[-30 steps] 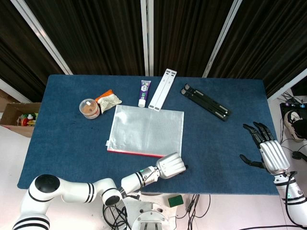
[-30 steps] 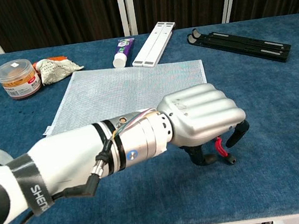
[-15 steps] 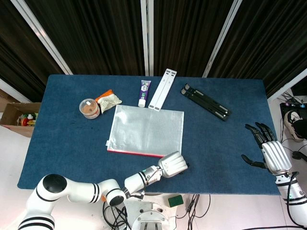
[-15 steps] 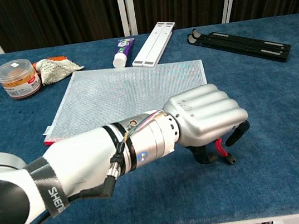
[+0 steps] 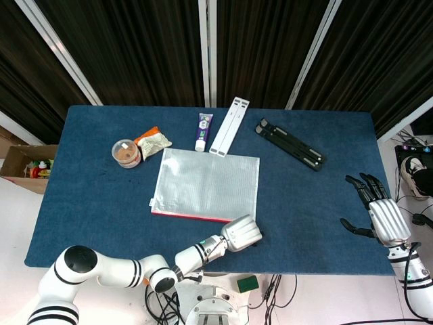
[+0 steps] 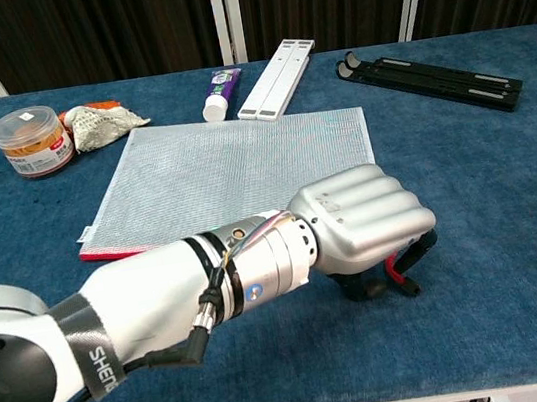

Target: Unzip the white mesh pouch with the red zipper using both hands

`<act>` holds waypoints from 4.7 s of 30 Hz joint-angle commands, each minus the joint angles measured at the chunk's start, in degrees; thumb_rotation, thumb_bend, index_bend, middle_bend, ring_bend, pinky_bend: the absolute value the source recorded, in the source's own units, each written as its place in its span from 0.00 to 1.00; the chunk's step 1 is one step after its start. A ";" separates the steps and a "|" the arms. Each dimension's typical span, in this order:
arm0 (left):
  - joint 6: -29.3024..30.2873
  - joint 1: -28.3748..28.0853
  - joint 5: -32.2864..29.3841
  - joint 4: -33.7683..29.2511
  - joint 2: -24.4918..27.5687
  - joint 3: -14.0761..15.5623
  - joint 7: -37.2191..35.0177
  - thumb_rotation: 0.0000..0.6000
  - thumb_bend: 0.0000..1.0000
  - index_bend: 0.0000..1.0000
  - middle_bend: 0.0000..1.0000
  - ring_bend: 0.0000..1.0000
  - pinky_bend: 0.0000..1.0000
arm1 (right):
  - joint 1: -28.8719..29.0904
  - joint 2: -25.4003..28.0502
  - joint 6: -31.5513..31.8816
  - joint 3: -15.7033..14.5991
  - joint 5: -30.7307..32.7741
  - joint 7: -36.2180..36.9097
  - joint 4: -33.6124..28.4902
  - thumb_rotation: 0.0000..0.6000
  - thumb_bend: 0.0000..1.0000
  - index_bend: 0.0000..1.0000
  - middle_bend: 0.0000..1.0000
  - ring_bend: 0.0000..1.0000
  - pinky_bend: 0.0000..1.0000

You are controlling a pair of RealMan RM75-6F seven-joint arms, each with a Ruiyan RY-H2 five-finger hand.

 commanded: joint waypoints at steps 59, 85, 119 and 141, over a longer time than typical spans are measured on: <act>25.72 15.13 9.58 -25.73 16.64 -0.91 -18.03 1.00 0.64 0.62 0.89 0.86 1.00 | 29.47 -11.99 -31.93 7.08 3.76 -8.91 -9.28 1.00 0.35 0.38 0.33 0.09 0.18; 26.22 15.17 11.15 -26.33 18.47 -2.78 -25.68 1.00 0.66 0.64 0.88 0.86 1.00 | 37.60 -13.22 -39.46 9.81 9.79 1.18 -7.76 1.00 0.37 0.51 0.40 0.15 0.22; 33.41 21.39 11.42 -18.22 14.69 -0.21 -33.69 1.00 0.67 0.62 0.87 0.85 1.00 | 38.73 -9.23 -39.05 14.08 20.87 -4.06 -12.51 1.00 0.48 0.75 0.53 0.27 0.26; 32.18 22.38 10.76 -15.88 14.65 -0.46 -35.13 1.00 0.67 0.63 0.87 0.85 1.00 | 37.67 -7.31 -37.15 14.45 19.74 -2.03 -13.32 1.00 0.49 0.76 0.53 0.27 0.26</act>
